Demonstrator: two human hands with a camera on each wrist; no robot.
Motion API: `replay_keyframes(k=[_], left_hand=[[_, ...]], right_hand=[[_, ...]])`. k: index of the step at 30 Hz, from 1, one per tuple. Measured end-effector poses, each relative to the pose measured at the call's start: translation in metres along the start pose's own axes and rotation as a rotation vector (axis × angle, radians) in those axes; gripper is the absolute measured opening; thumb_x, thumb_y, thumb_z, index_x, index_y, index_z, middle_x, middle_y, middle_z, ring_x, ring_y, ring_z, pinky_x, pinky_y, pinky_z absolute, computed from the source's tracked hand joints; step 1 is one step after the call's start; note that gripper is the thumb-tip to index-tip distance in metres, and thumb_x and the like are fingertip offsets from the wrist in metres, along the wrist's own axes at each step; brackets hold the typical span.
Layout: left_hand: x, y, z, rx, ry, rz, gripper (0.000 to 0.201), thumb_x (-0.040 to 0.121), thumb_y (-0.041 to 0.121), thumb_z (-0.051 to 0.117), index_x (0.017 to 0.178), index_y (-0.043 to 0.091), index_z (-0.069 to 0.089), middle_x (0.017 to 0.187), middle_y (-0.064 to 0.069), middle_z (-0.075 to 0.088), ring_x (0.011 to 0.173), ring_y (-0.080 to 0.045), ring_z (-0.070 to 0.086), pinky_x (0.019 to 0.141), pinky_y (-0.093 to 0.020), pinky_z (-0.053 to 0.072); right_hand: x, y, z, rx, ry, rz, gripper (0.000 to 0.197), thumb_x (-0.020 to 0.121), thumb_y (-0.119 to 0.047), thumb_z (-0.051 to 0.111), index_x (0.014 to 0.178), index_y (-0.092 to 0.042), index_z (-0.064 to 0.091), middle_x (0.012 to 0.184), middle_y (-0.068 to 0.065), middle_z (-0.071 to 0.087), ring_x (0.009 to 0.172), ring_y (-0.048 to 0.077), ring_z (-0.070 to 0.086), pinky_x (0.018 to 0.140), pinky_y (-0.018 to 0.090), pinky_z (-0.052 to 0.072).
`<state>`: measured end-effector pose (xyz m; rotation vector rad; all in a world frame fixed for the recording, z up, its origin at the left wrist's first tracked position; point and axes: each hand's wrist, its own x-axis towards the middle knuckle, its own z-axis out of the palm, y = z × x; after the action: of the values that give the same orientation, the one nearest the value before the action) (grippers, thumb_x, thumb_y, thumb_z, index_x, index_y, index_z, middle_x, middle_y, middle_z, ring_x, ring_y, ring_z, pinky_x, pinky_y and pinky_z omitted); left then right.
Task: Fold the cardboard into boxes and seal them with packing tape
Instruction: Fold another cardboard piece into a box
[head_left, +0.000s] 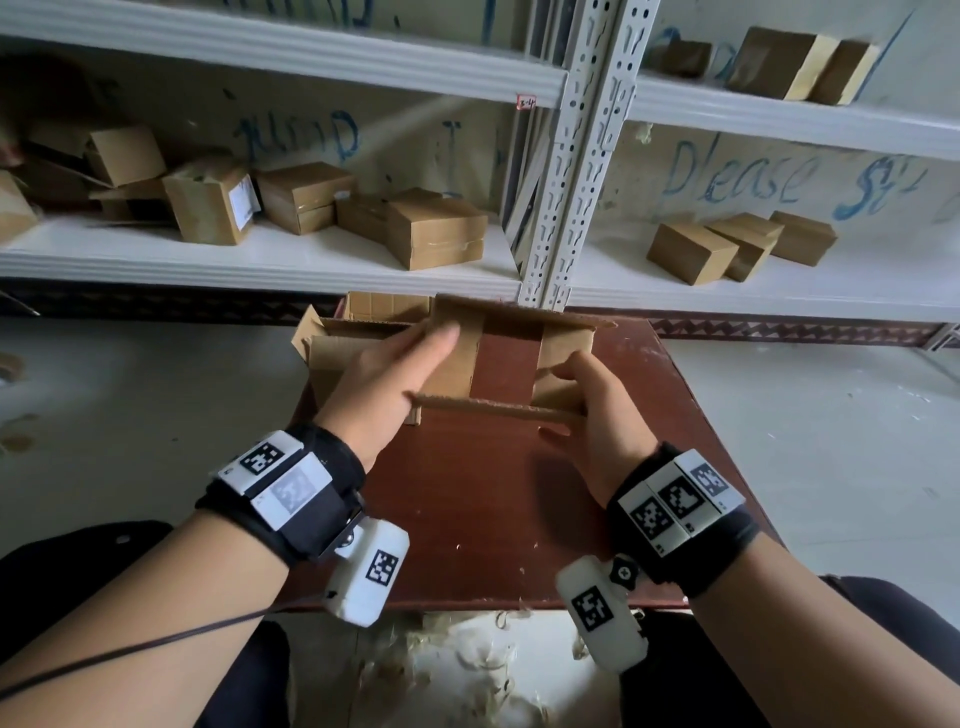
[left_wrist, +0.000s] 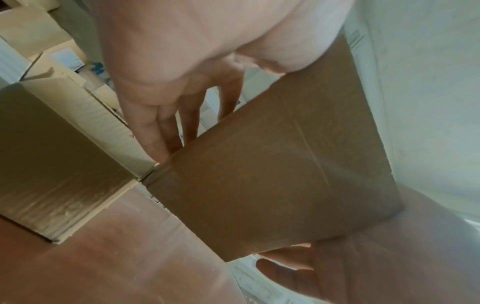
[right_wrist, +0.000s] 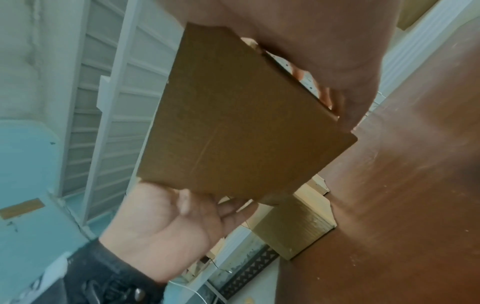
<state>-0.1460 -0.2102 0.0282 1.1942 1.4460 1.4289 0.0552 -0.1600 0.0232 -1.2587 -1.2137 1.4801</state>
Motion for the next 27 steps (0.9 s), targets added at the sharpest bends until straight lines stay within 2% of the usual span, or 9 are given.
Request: replay_keyframes(k=[3,8,10,14,16,18,21,24,27], left_hand=[[-0.005,0.001,0.003,-0.090,-0.059,0.007,0.018,0.094,0.039,0.071,0.106,0.031,0.080,0.104,0.008,0.078,0.100,-0.012,0.070,0.106,-0.052,0.048],[-0.005,0.000,0.006,-0.098,-0.021,-0.076,0.018,0.095,0.039,0.070,0.092,0.026,0.081,0.088,0.012,0.075,0.086,-0.006,0.067,0.092,-0.033,0.050],[-0.004,-0.002,0.007,-0.114,-0.042,-0.117,0.019,0.095,0.037,0.070,0.084,0.028,0.081,0.082,0.012,0.074,0.082,-0.008,0.066,0.090,-0.034,0.050],[0.000,-0.002,0.006,-0.134,-0.049,-0.164,0.019,0.095,0.040,0.069,0.082,0.035,0.081,0.081,0.014,0.074,0.085,-0.011,0.068,0.101,-0.042,0.050],[0.002,-0.004,0.004,-0.152,-0.028,-0.192,0.011,0.089,0.049,0.073,0.087,0.042,0.081,0.093,0.014,0.078,0.103,-0.016,0.069,0.111,-0.045,0.046],[0.002,-0.003,0.002,-0.177,-0.009,-0.242,0.025,0.075,0.062,0.078,0.093,0.044,0.081,0.107,0.011,0.077,0.119,-0.021,0.066,0.114,-0.049,0.043],[0.001,0.001,0.003,-0.204,0.025,-0.269,0.031,0.078,0.063,0.076,0.094,0.036,0.080,0.089,0.008,0.077,0.104,-0.022,0.071,0.108,-0.052,0.050],[-0.001,0.003,0.004,-0.210,0.065,-0.222,0.038,0.085,0.062,0.071,0.103,0.030,0.080,0.095,-0.002,0.079,0.092,-0.027,0.074,0.099,-0.063,0.053],[-0.003,0.007,0.005,-0.202,0.078,-0.168,0.037,0.083,0.068,0.071,0.091,0.033,0.081,0.087,-0.009,0.070,0.085,-0.030,0.068,0.091,-0.071,0.052]], right_hand=[[0.002,-0.001,-0.004,0.070,0.041,-0.030,0.035,0.079,-0.041,0.050,0.095,-0.011,0.059,0.062,0.002,0.065,0.069,0.018,0.055,0.079,0.043,0.038],[-0.006,-0.004,0.001,0.085,0.037,-0.026,0.046,0.075,-0.054,0.052,0.064,-0.011,0.063,0.054,0.003,0.059,0.067,0.021,0.053,0.080,0.044,0.036],[-0.009,-0.005,0.002,0.127,0.025,-0.033,0.048,0.078,-0.060,0.054,0.054,-0.019,0.062,0.050,0.002,0.053,0.059,0.021,0.050,0.078,0.041,0.037],[-0.009,-0.011,0.002,0.164,-0.095,-0.053,0.073,0.070,-0.084,0.059,0.098,-0.016,0.065,0.070,0.014,0.044,0.059,0.017,0.047,0.066,0.033,0.037],[-0.010,-0.011,0.002,0.126,-0.158,-0.078,0.085,0.064,-0.095,0.057,0.112,-0.025,0.061,0.089,0.015,0.044,0.064,0.017,0.049,0.069,0.035,0.037],[-0.010,-0.008,0.000,0.075,-0.210,-0.113,0.098,0.061,-0.099,0.056,0.131,-0.031,0.062,0.104,0.012,0.059,0.077,0.012,0.063,0.077,0.037,0.044],[-0.016,-0.010,0.001,-0.039,-0.261,-0.225,0.084,0.074,-0.077,0.069,0.148,-0.041,0.049,0.126,-0.018,0.069,0.112,0.008,0.067,0.088,0.031,0.052],[-0.018,-0.012,0.001,0.008,-0.266,-0.272,0.072,0.078,-0.039,0.079,0.143,-0.028,0.051,0.102,-0.022,0.074,0.092,-0.002,0.070,0.068,0.011,0.052],[-0.014,-0.011,0.001,-0.005,-0.216,-0.317,0.088,0.066,-0.043,0.088,0.144,-0.028,0.050,0.111,-0.013,0.073,0.096,0.003,0.068,0.070,0.014,0.053]])
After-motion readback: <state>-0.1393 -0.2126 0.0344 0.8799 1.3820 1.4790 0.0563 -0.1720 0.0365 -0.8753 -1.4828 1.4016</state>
